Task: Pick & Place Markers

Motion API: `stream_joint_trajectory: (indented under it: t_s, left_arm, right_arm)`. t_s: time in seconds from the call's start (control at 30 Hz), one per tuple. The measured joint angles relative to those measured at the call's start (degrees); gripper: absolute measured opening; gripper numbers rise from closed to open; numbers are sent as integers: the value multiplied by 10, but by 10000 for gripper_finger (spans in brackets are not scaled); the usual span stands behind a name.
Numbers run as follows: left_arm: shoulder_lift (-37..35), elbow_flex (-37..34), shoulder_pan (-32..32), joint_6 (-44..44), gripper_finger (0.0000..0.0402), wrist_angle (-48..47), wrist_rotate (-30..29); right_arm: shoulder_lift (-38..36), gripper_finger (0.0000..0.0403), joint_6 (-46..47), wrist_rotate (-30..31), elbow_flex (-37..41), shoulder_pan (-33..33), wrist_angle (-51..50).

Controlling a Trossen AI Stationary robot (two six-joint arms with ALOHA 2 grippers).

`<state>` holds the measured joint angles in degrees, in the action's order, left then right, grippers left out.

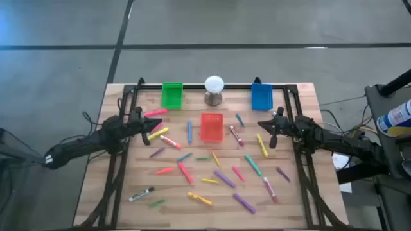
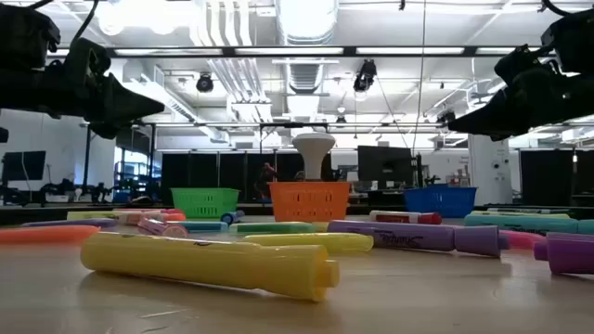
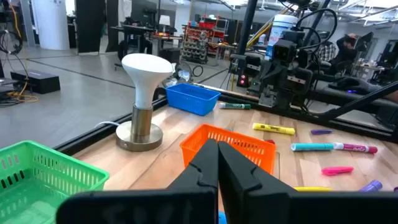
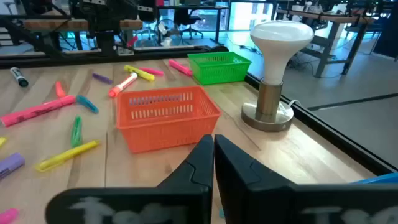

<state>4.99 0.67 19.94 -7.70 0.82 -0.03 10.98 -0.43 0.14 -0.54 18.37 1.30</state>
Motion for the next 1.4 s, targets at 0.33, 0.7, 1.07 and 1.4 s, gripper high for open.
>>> stream_joint_trajectory:
  t_s: [0.33,0.7,1.07,1.4]
  left_arm:
    - [0,0,0,0,2,0,0]
    - [0,0,0,0,2,0,0]
    - [0,0,0,0,2,0,0]
    - [0,0,0,0,2,0,0]
  right_arm:
    - [0,8,0,0,0,0,0]
    - [0,8,0,0,0,0,0]
    - [0,8,0,0,0,0,0]
    - [0,8,0,0,0,0,0]
